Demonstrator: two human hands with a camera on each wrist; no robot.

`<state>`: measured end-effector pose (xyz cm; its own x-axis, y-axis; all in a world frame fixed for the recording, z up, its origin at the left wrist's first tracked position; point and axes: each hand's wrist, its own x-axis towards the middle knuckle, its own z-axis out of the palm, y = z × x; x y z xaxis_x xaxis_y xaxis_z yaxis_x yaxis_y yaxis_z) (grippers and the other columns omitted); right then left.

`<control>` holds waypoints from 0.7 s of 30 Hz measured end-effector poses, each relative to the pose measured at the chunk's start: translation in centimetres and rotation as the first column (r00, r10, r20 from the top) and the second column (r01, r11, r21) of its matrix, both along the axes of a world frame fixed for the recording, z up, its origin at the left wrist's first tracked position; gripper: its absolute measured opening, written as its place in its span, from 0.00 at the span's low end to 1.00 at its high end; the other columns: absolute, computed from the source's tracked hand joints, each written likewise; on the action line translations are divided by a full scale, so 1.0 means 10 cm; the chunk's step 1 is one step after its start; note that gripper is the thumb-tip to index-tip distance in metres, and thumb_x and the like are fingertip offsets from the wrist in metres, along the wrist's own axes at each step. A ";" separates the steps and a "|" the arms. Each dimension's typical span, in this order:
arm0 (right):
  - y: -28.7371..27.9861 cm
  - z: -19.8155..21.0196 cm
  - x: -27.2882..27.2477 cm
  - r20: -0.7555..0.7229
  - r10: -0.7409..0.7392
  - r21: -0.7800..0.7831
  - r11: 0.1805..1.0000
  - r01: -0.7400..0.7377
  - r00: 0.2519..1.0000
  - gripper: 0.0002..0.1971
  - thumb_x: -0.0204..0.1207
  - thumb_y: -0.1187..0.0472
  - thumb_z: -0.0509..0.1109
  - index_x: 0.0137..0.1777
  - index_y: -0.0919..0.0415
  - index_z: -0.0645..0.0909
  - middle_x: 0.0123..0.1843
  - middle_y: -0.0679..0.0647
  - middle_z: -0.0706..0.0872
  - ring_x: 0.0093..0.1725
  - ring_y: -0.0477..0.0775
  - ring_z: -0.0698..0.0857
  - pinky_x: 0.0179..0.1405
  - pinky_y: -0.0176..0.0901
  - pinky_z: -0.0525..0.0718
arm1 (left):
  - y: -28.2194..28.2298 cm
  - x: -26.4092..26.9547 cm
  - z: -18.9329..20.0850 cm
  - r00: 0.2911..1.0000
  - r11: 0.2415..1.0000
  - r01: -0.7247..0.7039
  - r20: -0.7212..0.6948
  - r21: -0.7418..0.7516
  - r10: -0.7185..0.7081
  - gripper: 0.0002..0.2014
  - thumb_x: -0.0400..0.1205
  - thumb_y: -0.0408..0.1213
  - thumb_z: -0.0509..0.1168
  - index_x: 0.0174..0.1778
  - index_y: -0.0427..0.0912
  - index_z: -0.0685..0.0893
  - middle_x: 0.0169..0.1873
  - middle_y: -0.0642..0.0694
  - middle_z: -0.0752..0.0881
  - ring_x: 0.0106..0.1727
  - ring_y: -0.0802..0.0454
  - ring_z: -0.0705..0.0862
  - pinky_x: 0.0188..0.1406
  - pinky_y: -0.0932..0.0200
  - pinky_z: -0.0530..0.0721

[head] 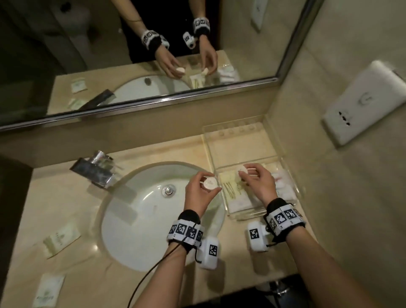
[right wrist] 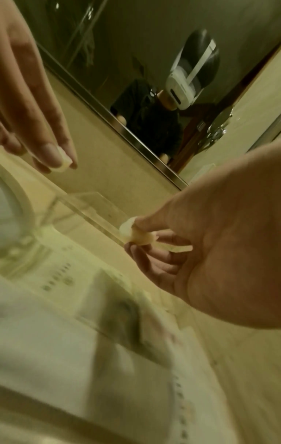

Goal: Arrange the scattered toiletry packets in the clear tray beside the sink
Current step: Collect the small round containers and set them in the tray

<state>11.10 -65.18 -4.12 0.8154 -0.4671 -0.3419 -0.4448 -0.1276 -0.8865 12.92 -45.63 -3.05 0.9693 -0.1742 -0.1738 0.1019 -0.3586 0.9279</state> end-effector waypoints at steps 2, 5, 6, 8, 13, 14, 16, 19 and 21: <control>-0.31 0.00 0.02 -0.019 -0.055 -0.110 0.993 0.053 0.998 0.10 0.76 0.59 0.75 0.56 0.57 0.84 0.50 0.52 0.86 0.44 0.50 0.85 0.35 0.25 0.80 | -0.29 0.06 -0.04 0.999 0.999 0.033 -0.035 0.006 -0.033 0.19 0.68 0.33 0.80 0.53 0.46 0.84 0.53 0.48 0.85 0.36 0.60 0.81 0.35 0.74 0.80; -0.67 -0.13 0.09 -0.048 -0.085 -0.288 0.955 0.067 0.995 0.09 0.79 0.61 0.72 0.57 0.61 0.85 0.52 0.52 0.86 0.46 0.52 0.85 0.44 0.35 0.86 | -0.63 0.14 -0.10 0.995 0.996 0.082 -0.067 0.023 -0.080 0.20 0.70 0.31 0.79 0.55 0.46 0.83 0.54 0.45 0.84 0.32 0.60 0.80 0.37 0.70 0.83; -0.75 -0.19 0.12 -0.061 -0.078 -0.335 0.941 0.053 0.995 0.09 0.79 0.61 0.71 0.58 0.61 0.85 0.54 0.54 0.86 0.48 0.55 0.87 0.47 0.45 0.89 | -0.73 0.17 -0.12 0.993 0.995 0.096 -0.072 0.036 -0.094 0.20 0.70 0.30 0.78 0.56 0.46 0.83 0.54 0.44 0.83 0.33 0.59 0.81 0.38 0.67 0.84; -0.87 -0.23 0.16 -0.117 -0.063 -0.404 0.915 0.010 0.991 0.09 0.80 0.62 0.68 0.59 0.60 0.82 0.57 0.57 0.85 0.46 0.57 0.88 0.36 0.46 0.91 | -0.90 0.22 -0.17 0.990 0.991 0.123 -0.069 0.053 -0.120 0.20 0.71 0.30 0.77 0.57 0.47 0.83 0.54 0.43 0.83 0.38 0.55 0.83 0.40 0.64 0.85; -0.97 -0.23 0.20 -0.237 -0.078 -0.506 0.861 -0.054 0.968 0.08 0.82 0.65 0.66 0.58 0.59 0.73 0.56 0.57 0.83 0.48 0.59 0.86 0.49 0.53 0.89 | -1.15 0.28 -0.23 0.982 0.979 0.186 -0.057 0.079 -0.182 0.20 0.72 0.28 0.74 0.58 0.45 0.82 0.52 0.43 0.82 0.44 0.48 0.85 0.47 0.53 0.88; -0.98 -0.24 0.20 -0.254 -0.074 -0.498 0.865 -0.065 0.964 0.08 0.82 0.64 0.65 0.58 0.59 0.73 0.56 0.57 0.83 0.49 0.58 0.86 0.50 0.54 0.89 | -1.18 0.28 -0.24 0.980 0.978 0.193 -0.062 0.078 -0.188 0.19 0.73 0.27 0.74 0.59 0.45 0.82 0.53 0.42 0.83 0.45 0.46 0.85 0.47 0.53 0.88; -1.01 -0.27 0.20 -0.267 -0.072 -0.493 0.867 -0.072 0.961 0.08 0.82 0.64 0.65 0.59 0.60 0.73 0.56 0.56 0.83 0.50 0.57 0.86 0.51 0.53 0.90 | -1.25 0.30 -0.26 0.977 0.975 0.207 -0.071 0.076 -0.202 0.19 0.73 0.26 0.72 0.59 0.44 0.82 0.53 0.40 0.82 0.45 0.45 0.85 0.48 0.52 0.88; -1.02 -0.29 0.18 -0.230 -0.039 -0.556 0.825 -0.098 0.972 0.08 0.81 0.66 0.67 0.59 0.60 0.77 0.59 0.54 0.82 0.51 0.55 0.85 0.54 0.52 0.89 | -1.33 0.33 -0.26 0.968 0.963 0.245 -0.074 0.108 -0.238 0.20 0.75 0.25 0.69 0.61 0.44 0.81 0.55 0.40 0.81 0.46 0.48 0.83 0.50 0.56 0.86; -1.02 -0.32 0.17 -0.227 -0.013 -0.594 0.794 -0.128 0.974 0.11 0.80 0.67 0.68 0.61 0.61 0.77 0.64 0.54 0.78 0.54 0.55 0.84 0.58 0.51 0.87 | -1.39 0.35 -0.27 0.964 0.955 0.265 -0.071 0.136 -0.257 0.20 0.75 0.24 0.68 0.62 0.44 0.80 0.55 0.42 0.78 0.48 0.48 0.82 0.54 0.53 0.86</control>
<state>12.81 -75.40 -7.33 0.7899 -0.5889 -0.1712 -0.5830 -0.6344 -0.5076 16.44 -59.50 -5.78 0.8824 -0.3895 -0.2638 0.0334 -0.5075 0.8610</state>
